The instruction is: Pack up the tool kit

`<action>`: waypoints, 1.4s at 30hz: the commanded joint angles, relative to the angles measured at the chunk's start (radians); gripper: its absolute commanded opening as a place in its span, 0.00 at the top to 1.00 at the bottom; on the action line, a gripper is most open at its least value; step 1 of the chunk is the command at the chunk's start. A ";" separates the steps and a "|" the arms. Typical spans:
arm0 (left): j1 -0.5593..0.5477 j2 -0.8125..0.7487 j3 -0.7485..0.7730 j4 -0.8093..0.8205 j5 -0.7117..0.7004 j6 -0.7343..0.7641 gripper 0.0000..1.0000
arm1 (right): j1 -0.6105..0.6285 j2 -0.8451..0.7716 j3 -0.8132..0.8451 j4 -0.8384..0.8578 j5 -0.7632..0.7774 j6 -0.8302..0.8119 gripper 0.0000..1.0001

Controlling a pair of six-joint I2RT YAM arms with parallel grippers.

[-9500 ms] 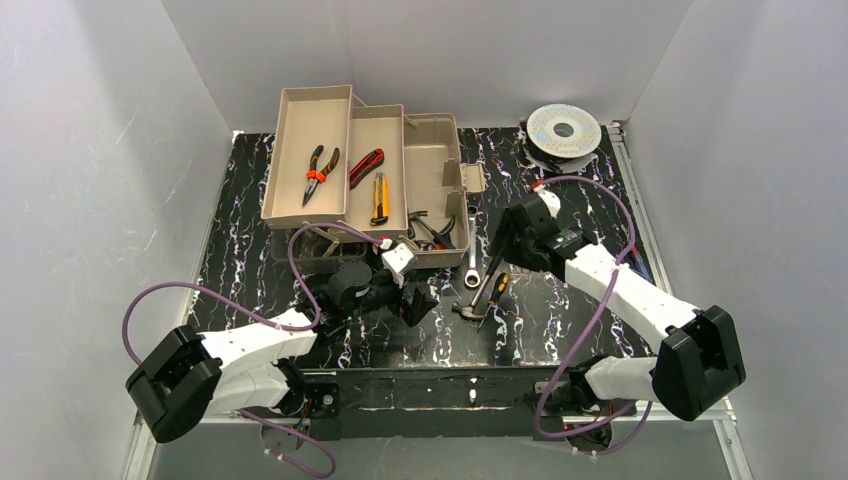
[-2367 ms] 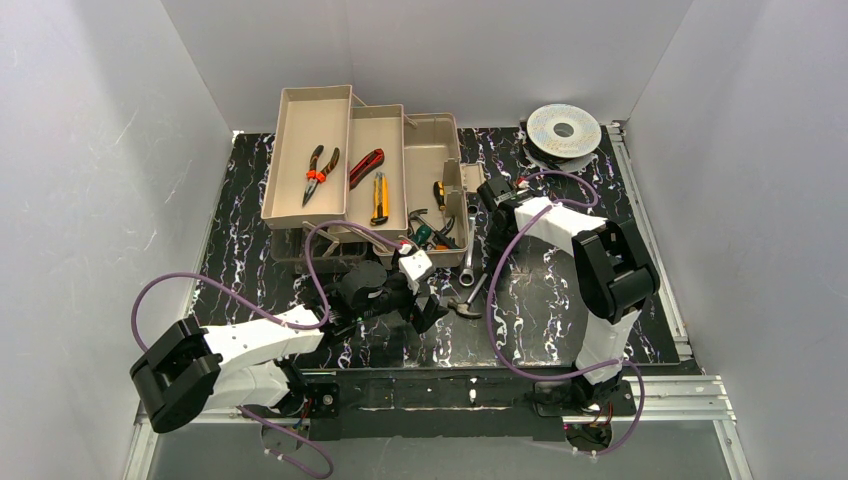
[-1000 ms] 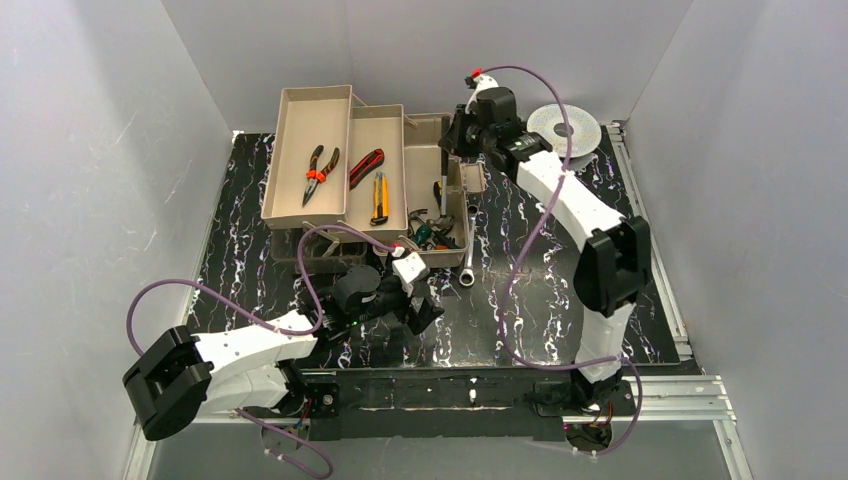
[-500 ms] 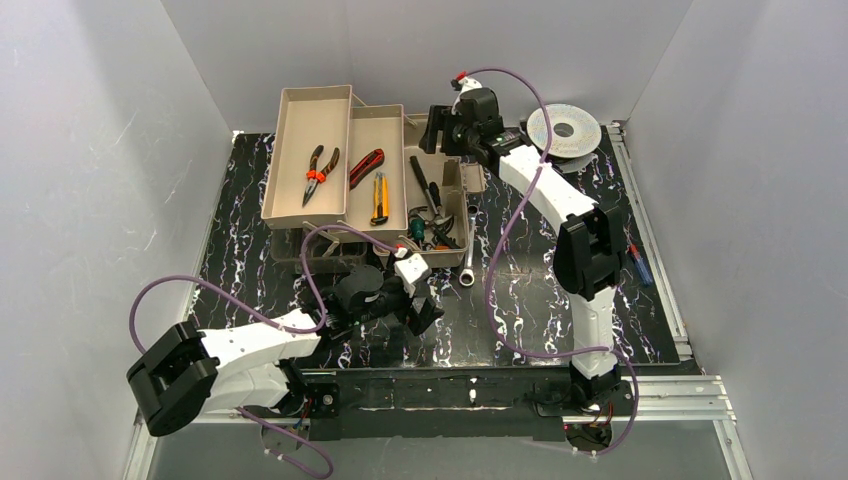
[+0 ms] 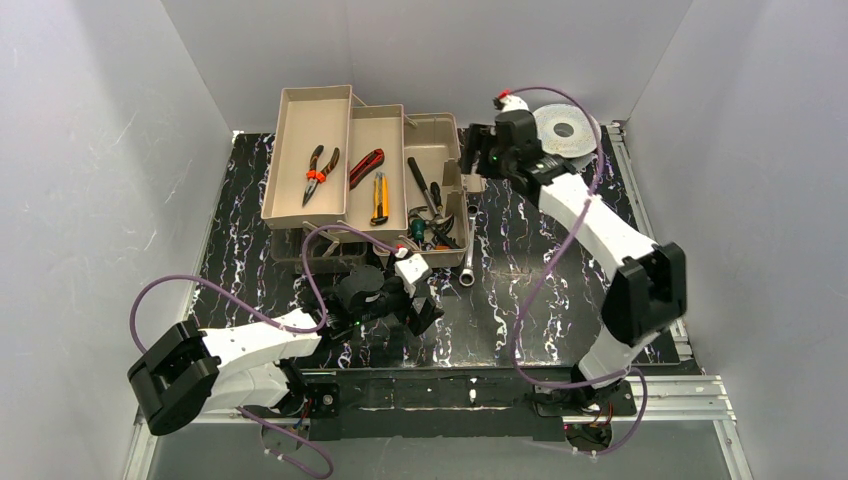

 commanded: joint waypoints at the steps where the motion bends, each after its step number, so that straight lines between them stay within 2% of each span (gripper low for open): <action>1: -0.003 -0.027 0.012 -0.007 -0.022 0.005 0.01 | -0.043 -0.161 -0.183 -0.014 0.065 0.032 0.22; 5: -0.003 -0.111 -0.016 -0.011 -0.076 -0.047 0.00 | -0.058 -0.283 -0.362 -0.029 0.103 0.035 0.23; 7: -0.004 -0.166 -0.001 -0.080 -0.145 -0.085 0.01 | -0.064 -0.334 -0.418 -0.053 0.134 0.035 0.23; 14: 0.000 -0.388 0.118 -0.557 -0.489 -0.336 0.00 | -0.073 -0.490 -0.598 -0.058 0.123 0.066 0.24; 19: 0.006 -0.470 0.201 -1.057 -0.827 -0.691 0.00 | -0.073 -0.562 -0.727 0.022 0.142 0.092 0.25; 22: 0.010 -0.448 0.252 -1.291 -0.910 -0.872 0.00 | -0.073 -0.577 -0.754 0.043 0.149 0.096 0.26; 25: 0.020 -0.430 0.248 -1.416 -0.939 -1.013 0.00 | -0.073 -0.584 -0.783 0.079 0.149 0.105 0.26; 29: 0.074 -0.459 0.169 -1.374 -0.919 -1.021 0.00 | -0.073 -0.592 -0.846 0.159 0.103 0.114 0.28; 33: 0.251 -0.472 0.072 -1.154 -0.710 -0.846 0.00 | -0.073 -0.626 -0.929 0.259 0.069 0.131 0.30; 37: 0.386 -0.393 0.024 -1.075 -0.612 -0.834 0.00 | -0.073 -0.666 -1.004 0.345 0.069 0.147 0.31; 40: 0.434 -0.305 0.024 -1.031 -0.570 -0.818 0.00 | -0.072 -0.686 -1.041 0.376 0.074 0.156 0.31; 42: 0.439 -0.257 0.040 -1.017 -0.562 -0.804 0.06 | -0.072 -0.697 -1.058 0.394 0.079 0.160 0.31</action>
